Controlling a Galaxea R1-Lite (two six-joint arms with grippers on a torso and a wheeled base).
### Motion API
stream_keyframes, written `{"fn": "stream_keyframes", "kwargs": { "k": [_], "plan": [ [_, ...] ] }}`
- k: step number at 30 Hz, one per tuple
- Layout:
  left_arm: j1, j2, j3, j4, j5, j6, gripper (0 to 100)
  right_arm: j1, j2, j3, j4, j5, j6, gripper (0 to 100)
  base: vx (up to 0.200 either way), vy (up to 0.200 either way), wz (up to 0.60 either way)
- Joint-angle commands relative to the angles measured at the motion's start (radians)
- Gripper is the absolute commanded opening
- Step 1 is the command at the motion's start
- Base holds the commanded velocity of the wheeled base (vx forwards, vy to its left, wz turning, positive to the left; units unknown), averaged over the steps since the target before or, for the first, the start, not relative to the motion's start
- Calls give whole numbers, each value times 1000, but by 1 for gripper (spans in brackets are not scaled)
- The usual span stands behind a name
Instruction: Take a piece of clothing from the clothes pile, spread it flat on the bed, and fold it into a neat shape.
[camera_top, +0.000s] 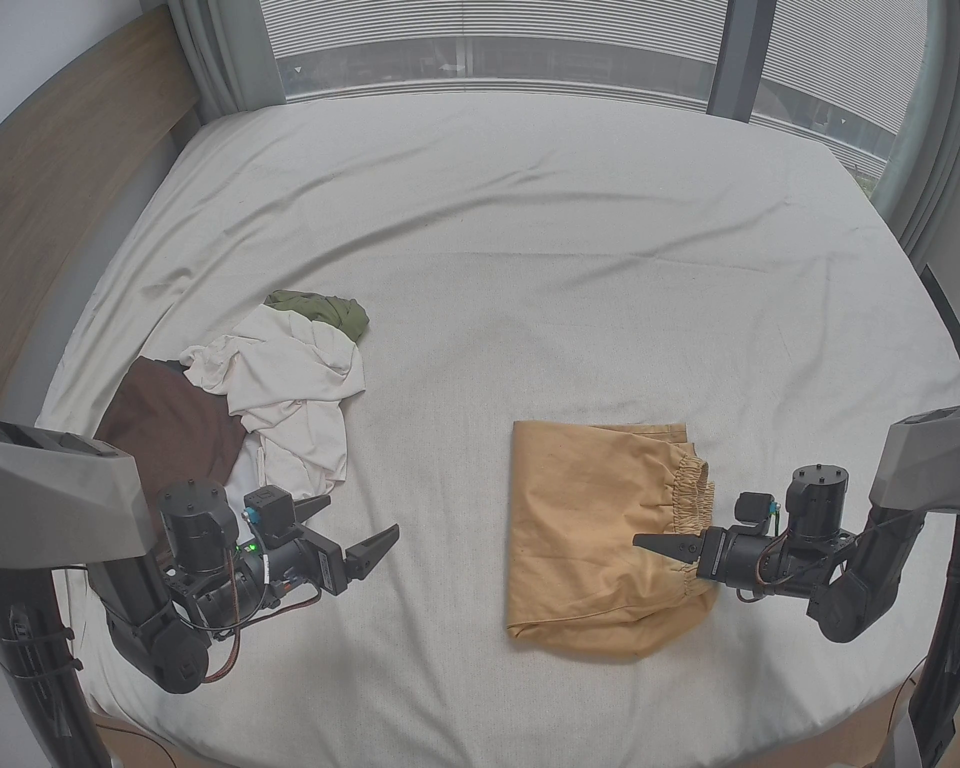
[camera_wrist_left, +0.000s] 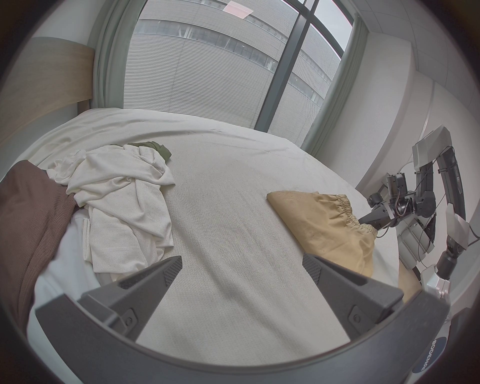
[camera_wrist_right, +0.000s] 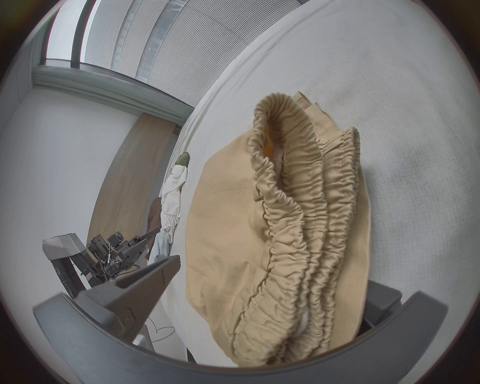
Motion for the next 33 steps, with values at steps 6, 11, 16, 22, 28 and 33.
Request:
{"fn": "stream_keyframes", "kwargs": {
  "k": [6,11,16,22,28,33],
  "plan": [
    [1,-1,-2,0,0,-2,100,13,37,19,-7,2,9,0,0,0,0],
    [7,-1,1,0,-2,-2,100,14,21,34,-13,25,9,0,0,0,0],
    [33,-16,23,0,-23,9,100,31,-62,57,-56,44,9,0,0,0,0],
    [42,-52,31,0,-45,7,100,103,-186,67,-48,39,12,0,0,0,0],
    [42,-55,35,0,-45,4,100,146,-220,28,-45,35,17,0,0,0,0],
    [42,-56,37,0,-45,1,100,154,-245,16,-44,35,14,0,0,0,0]
  ]
}}
